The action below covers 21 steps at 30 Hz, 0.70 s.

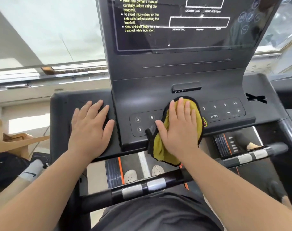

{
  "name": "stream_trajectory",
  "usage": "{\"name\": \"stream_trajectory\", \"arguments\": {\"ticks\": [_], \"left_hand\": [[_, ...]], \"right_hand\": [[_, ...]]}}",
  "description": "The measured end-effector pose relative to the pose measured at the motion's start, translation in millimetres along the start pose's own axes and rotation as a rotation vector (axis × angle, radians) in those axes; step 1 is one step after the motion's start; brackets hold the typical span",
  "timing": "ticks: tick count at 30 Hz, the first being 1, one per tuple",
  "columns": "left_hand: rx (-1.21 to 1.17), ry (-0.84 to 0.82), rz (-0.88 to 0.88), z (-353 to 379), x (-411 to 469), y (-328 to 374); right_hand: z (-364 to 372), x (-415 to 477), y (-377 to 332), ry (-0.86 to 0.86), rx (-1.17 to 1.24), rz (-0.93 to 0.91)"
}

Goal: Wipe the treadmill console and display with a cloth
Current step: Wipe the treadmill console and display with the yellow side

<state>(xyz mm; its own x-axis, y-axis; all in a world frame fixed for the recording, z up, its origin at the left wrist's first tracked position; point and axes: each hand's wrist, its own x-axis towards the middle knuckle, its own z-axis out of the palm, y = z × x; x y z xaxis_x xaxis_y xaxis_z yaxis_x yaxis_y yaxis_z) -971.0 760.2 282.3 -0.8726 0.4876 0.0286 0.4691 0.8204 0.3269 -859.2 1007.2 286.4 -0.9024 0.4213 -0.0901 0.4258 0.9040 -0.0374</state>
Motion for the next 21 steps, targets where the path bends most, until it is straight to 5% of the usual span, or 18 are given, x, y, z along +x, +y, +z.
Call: {"name": "stream_trajectory", "arguments": {"ticks": [6,10,21], "left_hand": [[0.01,0.017,0.002,0.2,0.4,0.0],[0.026,0.005,0.022,-0.1,-1.3,0.2],[0.03,0.014,0.115,-5.9,-3.5,14.0]], "right_hand": [[1.3,-10.3,-67.5,-0.08,-0.002,-0.423],[4.3,-11.5,-52.6,-0.097,-0.046,-0.61],[-23.4,39.3,80.4,-0.15,0.052,0.403]]}}
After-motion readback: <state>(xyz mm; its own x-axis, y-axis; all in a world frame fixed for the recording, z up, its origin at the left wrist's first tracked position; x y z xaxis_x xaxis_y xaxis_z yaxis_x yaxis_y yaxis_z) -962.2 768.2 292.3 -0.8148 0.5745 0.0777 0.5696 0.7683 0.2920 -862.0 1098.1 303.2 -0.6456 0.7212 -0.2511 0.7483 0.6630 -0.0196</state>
